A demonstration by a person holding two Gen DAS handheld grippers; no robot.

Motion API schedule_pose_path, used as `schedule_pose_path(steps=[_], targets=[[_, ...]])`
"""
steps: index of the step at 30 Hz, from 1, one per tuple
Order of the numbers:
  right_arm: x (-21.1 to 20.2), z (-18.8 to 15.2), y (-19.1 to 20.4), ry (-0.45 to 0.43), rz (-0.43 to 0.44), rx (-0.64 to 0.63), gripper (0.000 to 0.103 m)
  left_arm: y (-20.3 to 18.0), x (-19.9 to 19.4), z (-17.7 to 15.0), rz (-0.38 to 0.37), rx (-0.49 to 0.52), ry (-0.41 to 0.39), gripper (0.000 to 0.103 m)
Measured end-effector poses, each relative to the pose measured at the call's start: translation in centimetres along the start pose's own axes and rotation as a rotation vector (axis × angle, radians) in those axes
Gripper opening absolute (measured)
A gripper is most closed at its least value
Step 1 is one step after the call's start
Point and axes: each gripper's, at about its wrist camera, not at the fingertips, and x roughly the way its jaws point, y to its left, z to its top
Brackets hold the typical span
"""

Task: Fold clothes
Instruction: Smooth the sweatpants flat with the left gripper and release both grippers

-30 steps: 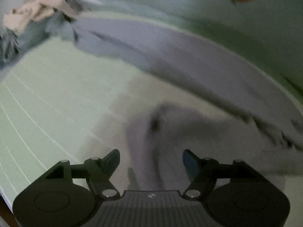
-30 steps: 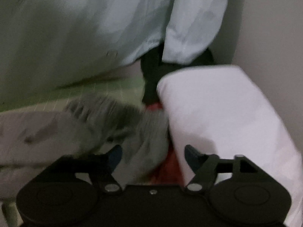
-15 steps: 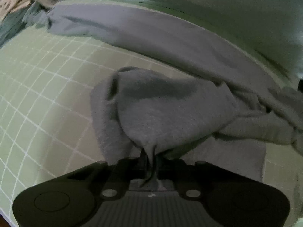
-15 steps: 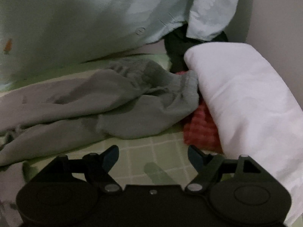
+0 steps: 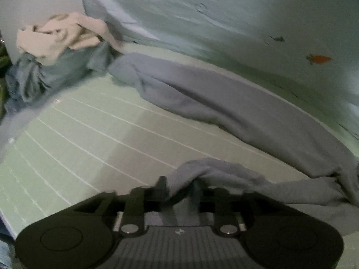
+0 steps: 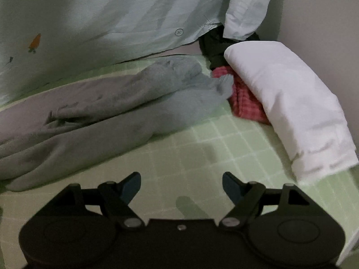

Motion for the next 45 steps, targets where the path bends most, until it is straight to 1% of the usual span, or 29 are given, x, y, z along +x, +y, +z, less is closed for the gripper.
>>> schedule_pose_path(steps=[1, 2, 3, 5, 7, 10, 13, 15, 17, 18, 19, 20, 21, 23, 28, 30, 34, 36, 40, 45], targets=[[-0.5, -0.5, 0.5, 0.002, -0.004, 0.007, 0.08, 0.4, -0.3, -0.2, 0.002, -0.002, -0.006, 0.053], [-0.8, -0.8, 1.0, 0.005, -0.001, 0.01, 0.08, 0.7, -0.6, -0.6, -0.007, -0.004, -0.004, 0.06], [-1.0, -1.2, 1.5, 0.009, 0.003, 0.013, 0.08, 0.9, -0.8, -1.1, -0.017, -0.007, -0.002, 0.072], [-1.4, -1.7, 2.3, 0.015, 0.011, 0.014, 0.08, 0.9, -0.6, -2.5, -0.039, -0.019, 0.03, 0.074], [-1.6, -1.8, 2.9, 0.018, 0.024, 0.002, 0.08, 0.8, -0.3, -4.4, -0.072, -0.048, 0.087, 0.074], [-1.6, -1.6, 3.5, 0.021, 0.044, -0.026, 0.08, -0.7, 0.3, -7.3, -0.129, -0.064, 0.165, 0.074], [-1.6, -1.5, 3.6, 0.028, 0.063, -0.067, 0.08, -2.6, 1.2, -9.5, -0.138, -0.065, 0.197, 0.073], [-1.6, -1.6, 3.4, 0.035, 0.074, -0.098, 0.08, -3.5, 1.6, -10.4, -0.136, -0.079, 0.197, 0.071], [-1.5, -1.7, 3.1, 0.042, 0.081, -0.131, 0.08, -4.3, 2.0, -11.3, -0.125, -0.09, 0.195, 0.063], [-1.4, -1.7, 3.0, 0.045, 0.085, -0.147, 0.08, -4.4, 2.1, -11.6, -0.113, -0.09, 0.192, 0.055], [-1.3, -1.7, 2.8, 0.049, 0.088, -0.159, 0.08, -4.4, 1.8, -11.7, -0.093, -0.08, 0.171, 0.038], [-1.2, -1.7, 2.7, 0.051, 0.09, -0.167, 0.08, -4.4, 1.8, -11.7, -0.083, -0.07, 0.168, 0.026], [-1.1, -1.6, 2.7, 0.054, 0.092, -0.173, 0.08, -4.3, 1.7, -11.7, -0.074, -0.071, 0.172, 0.0], [-0.9, -1.5, 2.6, 0.059, 0.096, -0.186, 0.08, -3.2, 1.4, -11.4, -0.064, -0.109, 0.171, 0.0], [-0.3, -1.4, 4.3, 0.061, 0.103, -0.137, 0.08, 1.4, -0.9, -8.6, 0.004, -0.127, 0.103, 0.0], [0.0, -1.4, 5.1, 0.06, 0.104, -0.111, 0.08, 3.7, -1.8, -6.8, 0.028, -0.137, 0.072, 0.0], [0.5, -1.3, 7.0, 0.056, 0.101, -0.058, 0.08, 8.9, -2.4, -1.8, 0.079, -0.141, -0.002, 0.0], [0.6, -1.4, 8.4, 0.047, 0.088, -0.029, 0.08, 11.3, -2.2, 0.7, 0.095, -0.143, -0.031, 0.0], [0.7, -1.7, 11.3, 0.032, 0.037, 0.037, 0.08, 15.6, -0.6, 6.7, 0.109, -0.117, -0.084, 0.0], [0.6, -1.9, 14.3, 0.014, -0.052, 0.106, 0.08, 18.8, 2.7, 13.3, 0.112, -0.115, -0.153, 0.001]])
